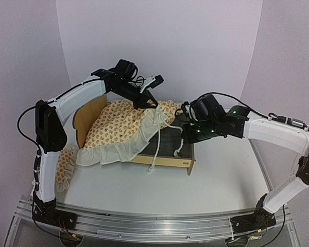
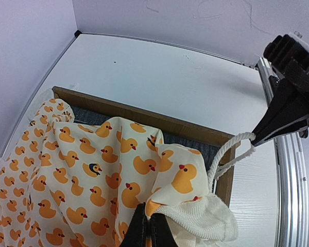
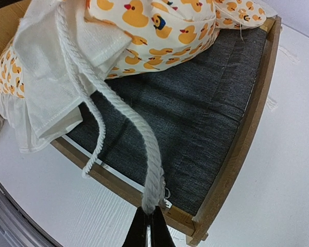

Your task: Set up the pet bed

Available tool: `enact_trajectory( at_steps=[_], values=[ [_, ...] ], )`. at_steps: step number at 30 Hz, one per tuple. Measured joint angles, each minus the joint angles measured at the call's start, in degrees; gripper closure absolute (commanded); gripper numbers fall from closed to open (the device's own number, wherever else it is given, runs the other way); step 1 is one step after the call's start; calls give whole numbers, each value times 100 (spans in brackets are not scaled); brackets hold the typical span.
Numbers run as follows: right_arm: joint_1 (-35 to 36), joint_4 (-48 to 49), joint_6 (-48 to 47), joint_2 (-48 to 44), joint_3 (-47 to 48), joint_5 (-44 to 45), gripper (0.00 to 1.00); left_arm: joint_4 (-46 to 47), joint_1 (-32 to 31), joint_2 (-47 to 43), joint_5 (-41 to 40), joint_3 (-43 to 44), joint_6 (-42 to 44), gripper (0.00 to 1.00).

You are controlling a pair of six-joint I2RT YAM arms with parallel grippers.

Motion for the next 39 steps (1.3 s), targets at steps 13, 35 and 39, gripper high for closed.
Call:
enact_trajectory(
  at_steps=[13, 35, 39],
  values=[
    [0, -90, 188, 1289, 195, -260, 95, 1, 0, 0, 8, 0, -6, 100],
    [-413, -1486, -1247, 3389, 2146, -2942, 99, -182, -18, 0, 11, -44, -13, 100],
    [-493, -1531, -1471, 3645, 2214, -3009, 99, -306, -31, 0, -12, -179, -13, 100]
  ],
)
